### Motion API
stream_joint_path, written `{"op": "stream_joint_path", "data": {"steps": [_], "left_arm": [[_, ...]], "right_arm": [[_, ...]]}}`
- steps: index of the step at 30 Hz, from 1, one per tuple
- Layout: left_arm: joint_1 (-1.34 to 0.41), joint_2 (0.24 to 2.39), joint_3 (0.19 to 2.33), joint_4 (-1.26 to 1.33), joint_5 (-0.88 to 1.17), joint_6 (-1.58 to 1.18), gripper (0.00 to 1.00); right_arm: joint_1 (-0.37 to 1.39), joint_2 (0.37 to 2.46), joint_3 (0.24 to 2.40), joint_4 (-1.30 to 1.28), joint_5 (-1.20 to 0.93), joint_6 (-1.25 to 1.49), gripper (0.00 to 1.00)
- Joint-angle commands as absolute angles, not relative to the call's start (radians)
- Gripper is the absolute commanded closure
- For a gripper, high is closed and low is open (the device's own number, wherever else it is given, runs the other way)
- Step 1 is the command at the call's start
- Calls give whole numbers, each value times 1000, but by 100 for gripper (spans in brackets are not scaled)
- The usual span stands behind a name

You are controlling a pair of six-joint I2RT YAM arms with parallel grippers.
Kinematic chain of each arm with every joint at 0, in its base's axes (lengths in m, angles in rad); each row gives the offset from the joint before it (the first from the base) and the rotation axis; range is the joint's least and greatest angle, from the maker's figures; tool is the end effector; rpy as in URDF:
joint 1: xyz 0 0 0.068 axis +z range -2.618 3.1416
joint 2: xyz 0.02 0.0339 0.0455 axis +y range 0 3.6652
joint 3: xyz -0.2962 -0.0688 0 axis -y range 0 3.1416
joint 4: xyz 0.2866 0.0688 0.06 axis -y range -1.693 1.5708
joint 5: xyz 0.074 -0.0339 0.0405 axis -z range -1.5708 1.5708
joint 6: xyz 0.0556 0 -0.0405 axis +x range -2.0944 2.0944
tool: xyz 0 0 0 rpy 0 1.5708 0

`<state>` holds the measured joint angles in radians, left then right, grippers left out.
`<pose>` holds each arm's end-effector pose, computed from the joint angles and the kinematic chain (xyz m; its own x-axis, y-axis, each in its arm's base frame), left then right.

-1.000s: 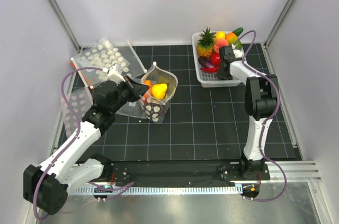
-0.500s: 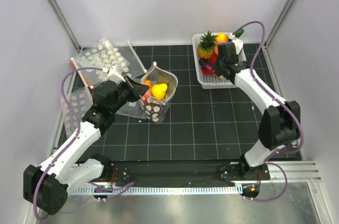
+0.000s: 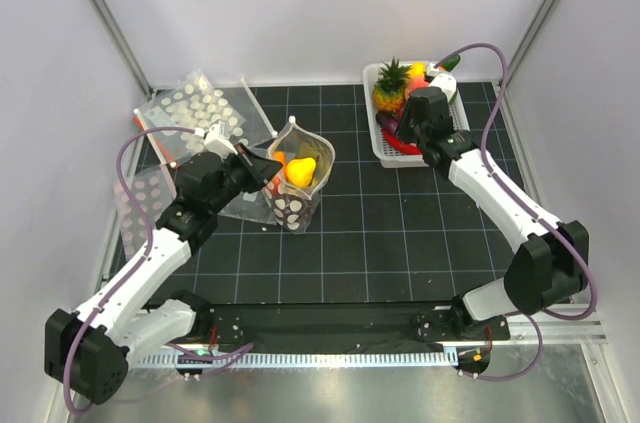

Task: Place the food in the zip-top bag and seal the zipper
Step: Pick up the fake fruit from the bin, then place the fake fruit in the zipper food storage bag.

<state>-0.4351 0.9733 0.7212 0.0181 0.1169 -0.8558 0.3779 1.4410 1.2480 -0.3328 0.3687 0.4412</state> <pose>0.2435 -0.1203 0.3150 -0.5316 -0.5799 -0.6173 0.1831 0.6329 -0.7522 0.3637 0.1228 0.3480 -0.4451 0.2519 -0.8593 0.1500 0.9670 0.2058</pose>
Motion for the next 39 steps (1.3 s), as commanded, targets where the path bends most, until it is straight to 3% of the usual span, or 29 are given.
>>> {"op": "stream_joint_path", "data": {"steps": [1,5,9,20,27,34,36,39], "left_arm": [[-430,974,742,60,127,-844,100],[-430,977,741,60,126,-844,100],[-430,976,735,64,118,-854,100],[-430,965,730,46,80,-862,100],[-430,960,726,60,94,-867,100],[-430,945,693,109,103,-897,100],[-430,937,689,115,106,-902,100],[-430,939,678,135,118,-916,100]], "right_arm": [[409,1375,1218,-198,279,397,69],[497,1313,1198,-114,146,275,71],[541,1229,1091,108,-199,232,70],[609,1207,1055,180,-517,175,73],[673,1299,1106,147,-445,152,73],[768,1524,1210,186,-205,178,72],[804,1615,1305,103,-129,161,52],[874,1658,1362,61,-33,158,35]]}}
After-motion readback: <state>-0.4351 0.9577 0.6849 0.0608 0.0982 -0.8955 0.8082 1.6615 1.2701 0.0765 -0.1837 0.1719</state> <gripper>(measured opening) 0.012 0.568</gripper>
